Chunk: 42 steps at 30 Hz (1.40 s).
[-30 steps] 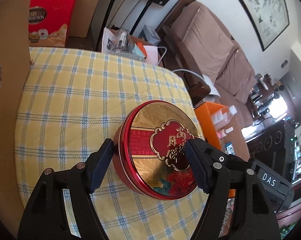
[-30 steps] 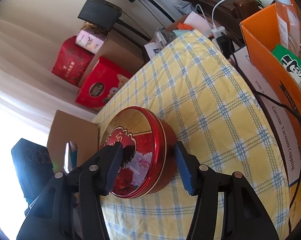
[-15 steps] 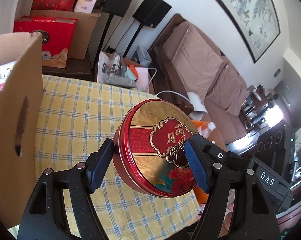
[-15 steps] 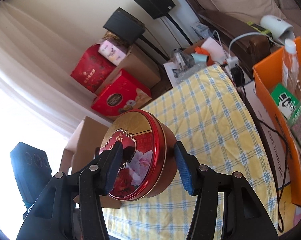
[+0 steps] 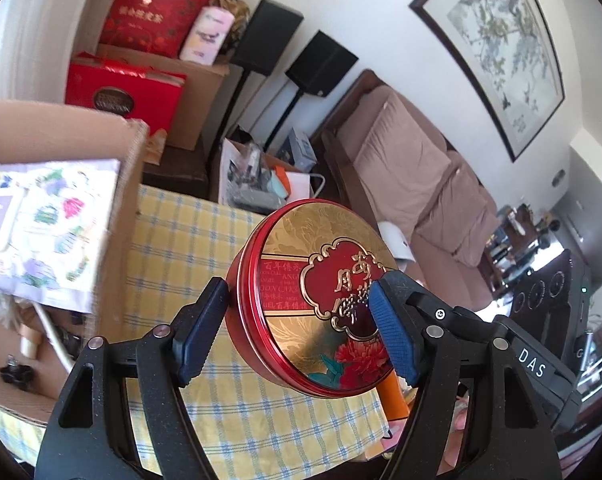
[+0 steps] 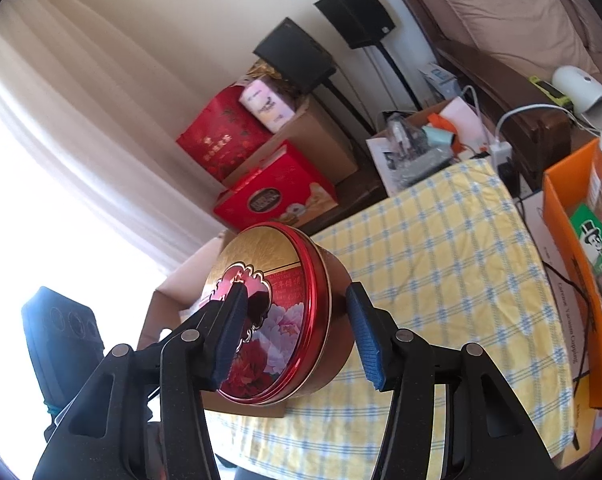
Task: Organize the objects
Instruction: 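Lift the red tin with the left gripper and carry it over the box, then lower the red tin into the box beside the wipes and open the left gripper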
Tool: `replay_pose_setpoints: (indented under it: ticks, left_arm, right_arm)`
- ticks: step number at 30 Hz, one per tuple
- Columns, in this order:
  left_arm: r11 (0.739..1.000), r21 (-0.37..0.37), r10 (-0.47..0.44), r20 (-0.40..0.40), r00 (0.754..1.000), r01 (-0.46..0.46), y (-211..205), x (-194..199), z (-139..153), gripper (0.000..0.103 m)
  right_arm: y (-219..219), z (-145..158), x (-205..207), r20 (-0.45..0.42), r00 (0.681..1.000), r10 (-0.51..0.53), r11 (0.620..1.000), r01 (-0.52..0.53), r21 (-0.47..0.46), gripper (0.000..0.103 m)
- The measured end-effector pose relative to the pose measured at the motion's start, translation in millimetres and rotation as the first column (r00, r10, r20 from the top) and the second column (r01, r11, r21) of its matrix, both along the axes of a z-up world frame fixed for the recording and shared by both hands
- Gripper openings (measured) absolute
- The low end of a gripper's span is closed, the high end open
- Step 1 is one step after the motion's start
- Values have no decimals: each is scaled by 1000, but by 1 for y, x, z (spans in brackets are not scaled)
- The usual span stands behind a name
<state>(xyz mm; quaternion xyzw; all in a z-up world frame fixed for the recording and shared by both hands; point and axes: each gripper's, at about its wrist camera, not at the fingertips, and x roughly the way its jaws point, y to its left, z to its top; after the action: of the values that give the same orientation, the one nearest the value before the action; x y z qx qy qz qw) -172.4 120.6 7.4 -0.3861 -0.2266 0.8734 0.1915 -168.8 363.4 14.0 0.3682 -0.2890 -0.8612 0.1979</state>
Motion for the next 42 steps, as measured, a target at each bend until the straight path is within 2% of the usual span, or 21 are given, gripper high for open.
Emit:
replay_pose_setpoints:
  ticks: [5,11,18,26,33,36,42]
  left_arm:
    - [999,11,39,-17,999,-38,-30,2,13,69]
    - [995,4,101,-17,995,-101,-78,3,16,69]
    - [989,-15,149,7,989,-149,-129,8,6,69]
    - [986,-20,169,54,984,-168,-168,13,-15,69]
    - [989,12,142,134,981,-144,-192,12,-43,69]
    - [991,45,113,171,979,-122,-197,12,-54,69]
    - [995,-22,98,183,978,-96,-196,9,-59,70]
  right_arm:
    - [-29,18,-4,-27,999,42,999,-42,12,53]
    - [-73,23,-18,-30,993,110,994,-110,14,53]
    - [-129,11,-27,-11,980,199,980,-199,20,53]
    - [-174,-6,-31,18,965,261,964,-262,46,53]
    - [-200,-27,-27,48,954,296,947,-300,112,53]
    - [-207,-27,-23,29,953,300,936,-300,185,50]
    - [-223,-29,-18,22,947,320,894,-309,324,40]
